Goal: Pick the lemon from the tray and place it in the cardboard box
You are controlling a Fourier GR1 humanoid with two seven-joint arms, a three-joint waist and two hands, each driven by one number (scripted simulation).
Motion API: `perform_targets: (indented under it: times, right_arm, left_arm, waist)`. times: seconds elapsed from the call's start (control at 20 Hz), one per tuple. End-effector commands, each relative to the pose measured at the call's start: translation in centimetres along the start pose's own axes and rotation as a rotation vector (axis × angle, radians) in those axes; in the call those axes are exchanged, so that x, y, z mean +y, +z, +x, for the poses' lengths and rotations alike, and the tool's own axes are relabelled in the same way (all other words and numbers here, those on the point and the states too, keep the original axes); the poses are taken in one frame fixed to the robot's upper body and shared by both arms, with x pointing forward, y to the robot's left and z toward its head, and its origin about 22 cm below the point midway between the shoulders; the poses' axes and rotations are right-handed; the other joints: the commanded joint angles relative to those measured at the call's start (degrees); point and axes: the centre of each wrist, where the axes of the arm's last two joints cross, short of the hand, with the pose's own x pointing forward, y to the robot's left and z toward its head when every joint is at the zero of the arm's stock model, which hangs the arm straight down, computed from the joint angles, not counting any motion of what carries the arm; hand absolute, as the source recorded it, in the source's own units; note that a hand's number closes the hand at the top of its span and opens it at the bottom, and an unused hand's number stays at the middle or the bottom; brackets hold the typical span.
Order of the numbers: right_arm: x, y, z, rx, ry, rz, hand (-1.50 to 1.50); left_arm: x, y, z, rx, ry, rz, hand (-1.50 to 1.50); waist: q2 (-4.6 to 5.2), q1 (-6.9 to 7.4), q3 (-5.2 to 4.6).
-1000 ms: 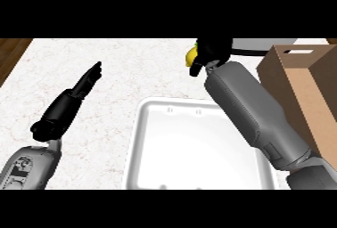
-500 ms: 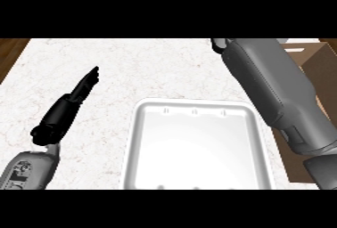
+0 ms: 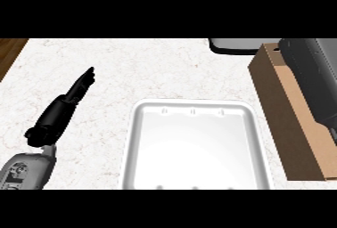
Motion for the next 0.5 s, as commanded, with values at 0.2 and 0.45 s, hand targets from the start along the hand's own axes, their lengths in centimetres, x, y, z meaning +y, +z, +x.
perform_targets:
  times: [0.2,0.45]
  right_arm:
    - [1.3,-3.7,-8.5,0.116,0.163,0.165,1.50]
    - [0.0,-6.0,-11.5,0.196,0.175,0.429,1.50]
  left_arm:
    - [-0.8,1.2,-0.7,-0.006,-0.012,0.011,0.00]
    - [-0.3,-0.3,1.4,0.008,0.006,0.012,0.00]
  waist:
    - [-0.15,-0.57,0.00]
    - [-0.38,-1.05,0.03]
